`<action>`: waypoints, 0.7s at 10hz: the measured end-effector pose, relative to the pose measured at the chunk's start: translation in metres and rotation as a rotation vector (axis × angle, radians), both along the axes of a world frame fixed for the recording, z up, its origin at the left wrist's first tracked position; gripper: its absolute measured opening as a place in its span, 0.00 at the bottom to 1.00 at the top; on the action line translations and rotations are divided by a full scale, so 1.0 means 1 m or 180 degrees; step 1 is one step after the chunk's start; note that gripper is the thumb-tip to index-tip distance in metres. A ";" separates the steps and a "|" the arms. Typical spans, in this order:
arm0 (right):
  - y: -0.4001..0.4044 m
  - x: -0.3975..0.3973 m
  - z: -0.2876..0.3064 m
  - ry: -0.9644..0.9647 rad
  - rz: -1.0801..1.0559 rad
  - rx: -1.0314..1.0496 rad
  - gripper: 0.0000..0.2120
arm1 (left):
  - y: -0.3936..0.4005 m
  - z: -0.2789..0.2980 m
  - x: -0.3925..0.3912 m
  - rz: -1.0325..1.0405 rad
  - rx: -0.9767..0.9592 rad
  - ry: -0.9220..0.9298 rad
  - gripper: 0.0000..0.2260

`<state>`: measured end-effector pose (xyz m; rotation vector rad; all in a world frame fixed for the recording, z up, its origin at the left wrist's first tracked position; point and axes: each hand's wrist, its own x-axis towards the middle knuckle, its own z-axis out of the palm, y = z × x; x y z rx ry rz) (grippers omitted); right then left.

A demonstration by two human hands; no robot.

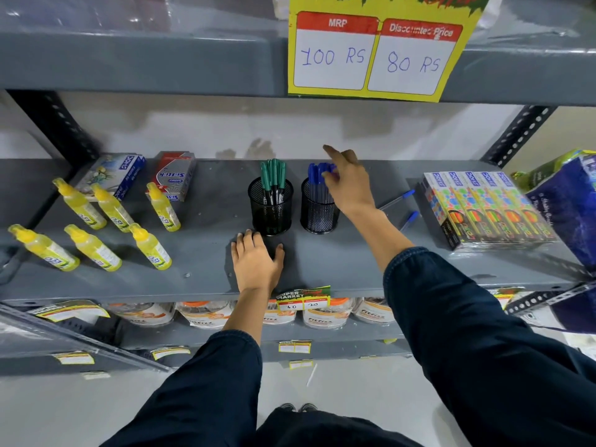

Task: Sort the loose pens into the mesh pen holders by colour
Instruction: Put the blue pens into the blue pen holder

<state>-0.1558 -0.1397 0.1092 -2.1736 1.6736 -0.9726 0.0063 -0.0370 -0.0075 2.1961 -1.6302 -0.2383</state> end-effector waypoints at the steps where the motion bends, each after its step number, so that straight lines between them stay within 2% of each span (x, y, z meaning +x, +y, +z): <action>1: -0.002 -0.019 -0.003 -0.0399 -0.0593 -0.0325 0.20 | 0.000 -0.001 0.000 0.0028 0.0002 -0.0032 0.27; 2: 0.001 -0.048 -0.023 -0.0460 -0.1399 0.0140 0.17 | 0.000 -0.001 -0.002 0.0040 -0.0062 -0.0082 0.26; 3: 0.012 -0.077 -0.060 0.0600 -0.1745 0.1360 0.20 | 0.000 -0.002 -0.002 0.0042 -0.0110 -0.0066 0.26; 4: 0.029 -0.091 -0.080 0.1008 -0.1695 0.1781 0.18 | 0.000 -0.002 -0.002 0.0045 -0.0095 -0.0101 0.26; 5: 0.041 -0.094 -0.084 0.0784 -0.1797 0.1296 0.15 | 0.001 -0.003 -0.001 0.0038 -0.0106 -0.0119 0.26; 6: 0.047 -0.094 -0.081 0.0790 -0.1832 0.1104 0.14 | 0.001 -0.002 -0.001 0.0015 -0.0062 -0.0162 0.26; 7: 0.048 -0.094 -0.077 0.0521 -0.1887 0.1210 0.14 | 0.001 -0.001 -0.001 0.0009 -0.0064 -0.0161 0.26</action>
